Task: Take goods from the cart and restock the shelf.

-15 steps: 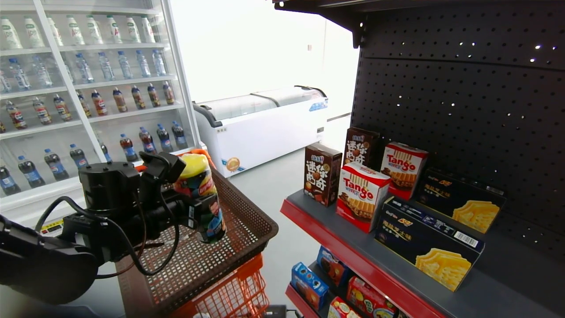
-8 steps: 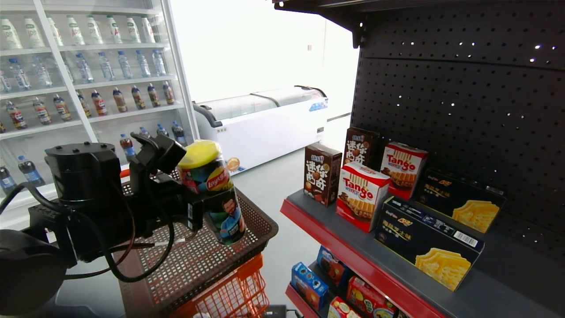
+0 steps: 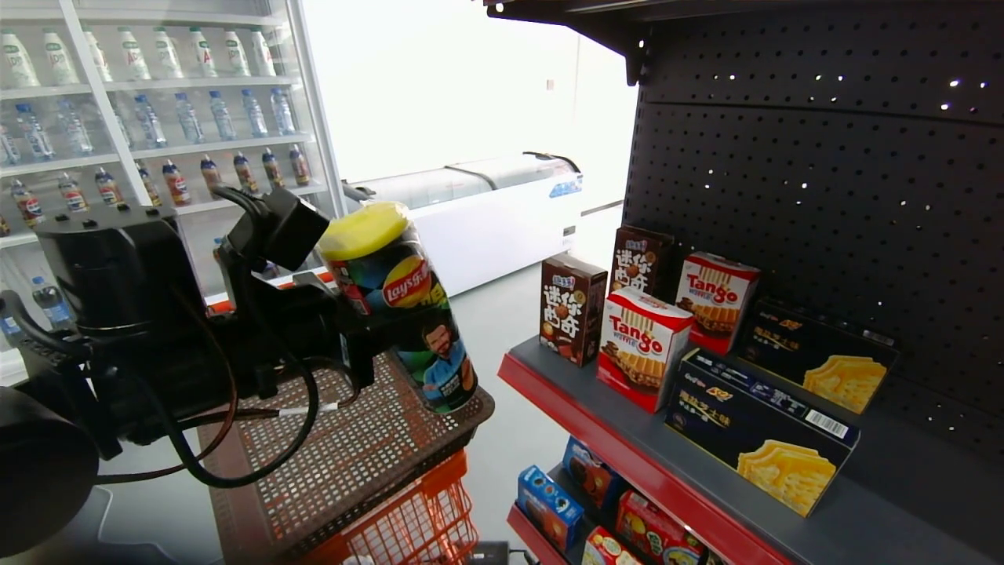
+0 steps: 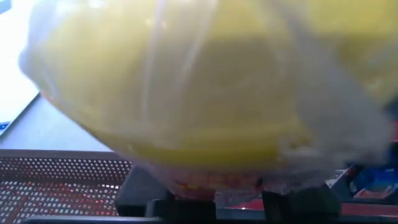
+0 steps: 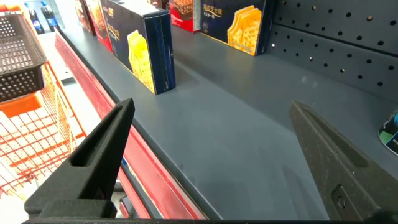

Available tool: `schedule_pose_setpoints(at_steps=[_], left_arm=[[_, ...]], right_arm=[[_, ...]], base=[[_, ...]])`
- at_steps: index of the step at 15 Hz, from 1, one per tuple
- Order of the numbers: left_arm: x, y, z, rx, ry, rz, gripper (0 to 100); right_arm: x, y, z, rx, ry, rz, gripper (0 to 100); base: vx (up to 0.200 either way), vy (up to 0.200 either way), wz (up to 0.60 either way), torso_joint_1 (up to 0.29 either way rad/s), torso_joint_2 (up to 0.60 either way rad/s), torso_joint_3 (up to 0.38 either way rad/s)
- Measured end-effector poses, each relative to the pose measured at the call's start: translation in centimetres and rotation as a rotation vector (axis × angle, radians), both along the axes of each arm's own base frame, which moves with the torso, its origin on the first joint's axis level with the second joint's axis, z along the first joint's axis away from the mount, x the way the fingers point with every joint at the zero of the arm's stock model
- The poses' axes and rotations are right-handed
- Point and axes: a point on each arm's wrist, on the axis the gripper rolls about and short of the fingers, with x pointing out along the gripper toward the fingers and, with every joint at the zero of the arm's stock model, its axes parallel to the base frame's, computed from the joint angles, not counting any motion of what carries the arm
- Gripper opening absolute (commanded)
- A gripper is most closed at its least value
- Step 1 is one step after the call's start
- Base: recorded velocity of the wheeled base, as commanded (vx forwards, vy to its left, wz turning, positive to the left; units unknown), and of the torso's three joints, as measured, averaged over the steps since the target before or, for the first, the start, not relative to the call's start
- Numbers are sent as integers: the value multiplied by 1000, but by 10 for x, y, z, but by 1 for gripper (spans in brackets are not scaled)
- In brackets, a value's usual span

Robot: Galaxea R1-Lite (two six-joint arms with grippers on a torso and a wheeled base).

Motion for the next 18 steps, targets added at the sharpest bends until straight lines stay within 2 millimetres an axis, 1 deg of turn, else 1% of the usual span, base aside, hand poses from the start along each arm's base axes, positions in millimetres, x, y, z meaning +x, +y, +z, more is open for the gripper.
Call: schedule_pose_setpoints(at_steps=[3,6,10,11,13,16,18], left_arm=[[-5,0,4,-6,-10,-10,0],[-17,2,15,-76,7,-36,0],[-22,0,18,-81,-2,-58,0],[-24,-2,18,-83,0,-93,0],[-31,-7,10,-77,36,-171,0],[-45,-3,-7,-49,113,-178,0],[-55,-1,-10,-33,139,-186,0]], right_arm=[[0,0,0,0,0,0,100],[0,0,0,0,0,0,100],[0,0,0,0,0,0,100],[0,0,0,0,0,0,100],[0,0,0,0,0,0,100],[0,0,0,0,0,0,100],[0,0,0,-1,0,3,100]], base=[[0,0,0,0,0,0],[0,0,0,0,0,0],[0,0,0,0,0,0],[0,0,0,0,0,0],[0,0,0,0,0,0],[0,0,0,0,0,0],[0,0,0,0,0,0]])
